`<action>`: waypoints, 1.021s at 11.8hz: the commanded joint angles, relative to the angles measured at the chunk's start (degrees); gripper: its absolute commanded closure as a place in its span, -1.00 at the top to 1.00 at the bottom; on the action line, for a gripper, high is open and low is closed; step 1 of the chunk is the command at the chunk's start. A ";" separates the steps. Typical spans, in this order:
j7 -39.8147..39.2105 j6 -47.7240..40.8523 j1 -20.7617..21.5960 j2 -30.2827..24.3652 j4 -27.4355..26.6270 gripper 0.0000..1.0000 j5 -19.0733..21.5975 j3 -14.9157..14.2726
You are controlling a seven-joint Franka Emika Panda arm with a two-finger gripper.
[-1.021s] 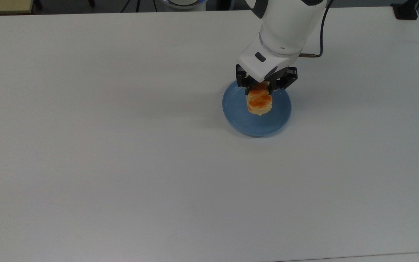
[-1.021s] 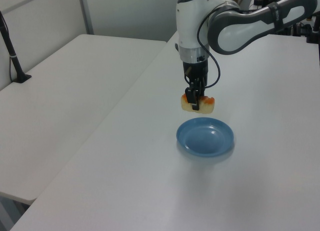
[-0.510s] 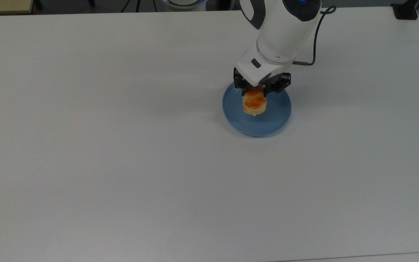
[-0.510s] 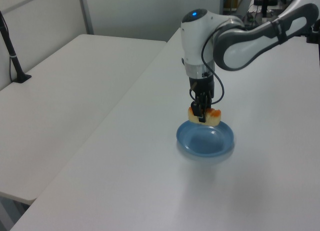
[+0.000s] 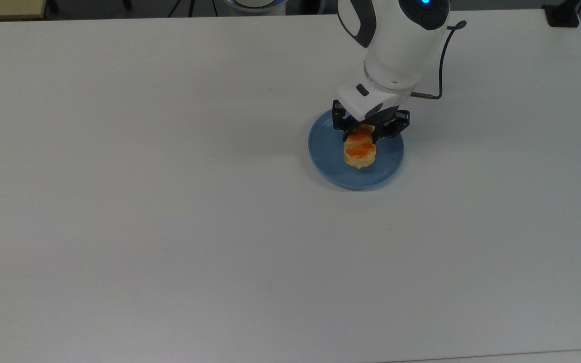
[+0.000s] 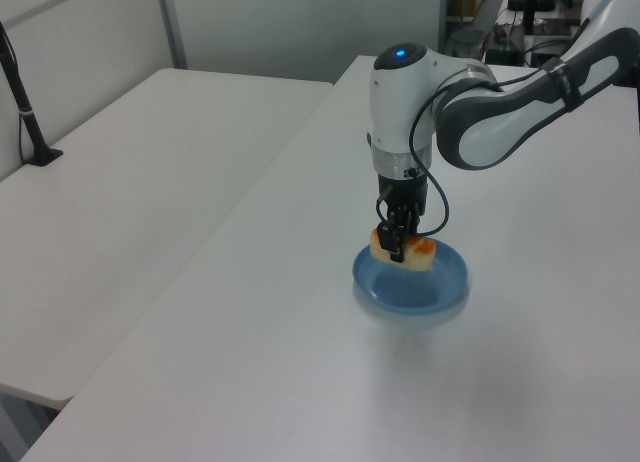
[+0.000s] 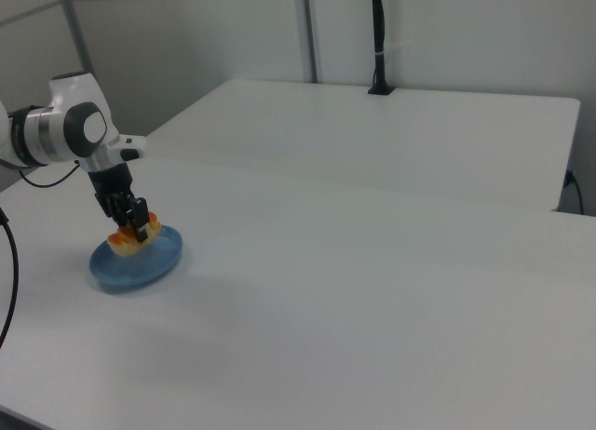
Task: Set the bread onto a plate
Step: 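Lower the bread roll onto the plate and open the gripper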
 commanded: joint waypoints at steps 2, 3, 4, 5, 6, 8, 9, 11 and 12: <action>1.50 1.85 0.89 -0.84 -2.87 0.20 -1.55 -0.42; 1.59 1.58 0.89 -0.93 -2.87 0.54 -1.55 -0.42; 1.59 1.41 0.89 -0.93 -2.79 0.60 -1.55 -0.42; 1.50 1.41 0.89 -0.93 -2.78 0.61 -1.55 -0.42; 1.50 1.32 0.89 -0.93 -2.78 0.60 -1.55 -0.51; 1.50 1.14 0.89 -0.93 -2.78 0.60 -1.55 -0.42; 1.59 0.88 0.71 -1.28 -2.52 0.60 -1.55 -0.51; 1.15 -2.95 -1.04 -5.73 -0.78 0.71 -1.37 -0.51; 0.80 -7.34 -3.31 -8.11 1.67 0.75 -1.37 -0.59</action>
